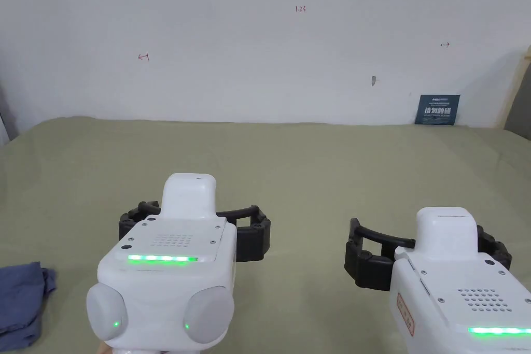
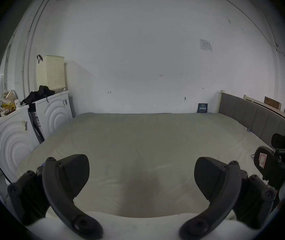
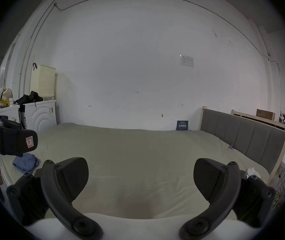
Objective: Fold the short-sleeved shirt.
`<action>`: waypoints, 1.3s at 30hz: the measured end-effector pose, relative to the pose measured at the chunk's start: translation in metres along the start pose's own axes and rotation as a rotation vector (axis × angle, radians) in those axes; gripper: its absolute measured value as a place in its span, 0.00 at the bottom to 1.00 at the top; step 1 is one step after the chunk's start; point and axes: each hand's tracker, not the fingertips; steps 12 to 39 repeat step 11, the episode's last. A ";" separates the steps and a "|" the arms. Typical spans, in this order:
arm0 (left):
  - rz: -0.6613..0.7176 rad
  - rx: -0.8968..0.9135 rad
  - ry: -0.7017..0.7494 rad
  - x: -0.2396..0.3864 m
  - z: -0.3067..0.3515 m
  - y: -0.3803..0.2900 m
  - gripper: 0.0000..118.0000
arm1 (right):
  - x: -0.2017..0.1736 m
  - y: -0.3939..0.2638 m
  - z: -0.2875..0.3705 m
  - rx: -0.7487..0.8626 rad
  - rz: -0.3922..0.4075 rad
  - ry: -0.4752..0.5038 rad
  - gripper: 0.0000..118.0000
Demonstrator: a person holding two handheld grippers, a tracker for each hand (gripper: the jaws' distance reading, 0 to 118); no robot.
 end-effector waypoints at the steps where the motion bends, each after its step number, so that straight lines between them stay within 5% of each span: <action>1: -0.002 -0.008 -0.002 0.000 0.000 0.000 1.00 | 0.000 0.000 0.000 0.000 -0.001 -0.002 1.00; 39: -0.025 0.003 -0.019 -0.001 0.000 -0.001 1.00 | 0.001 0.002 0.000 -0.005 -0.006 -0.003 1.00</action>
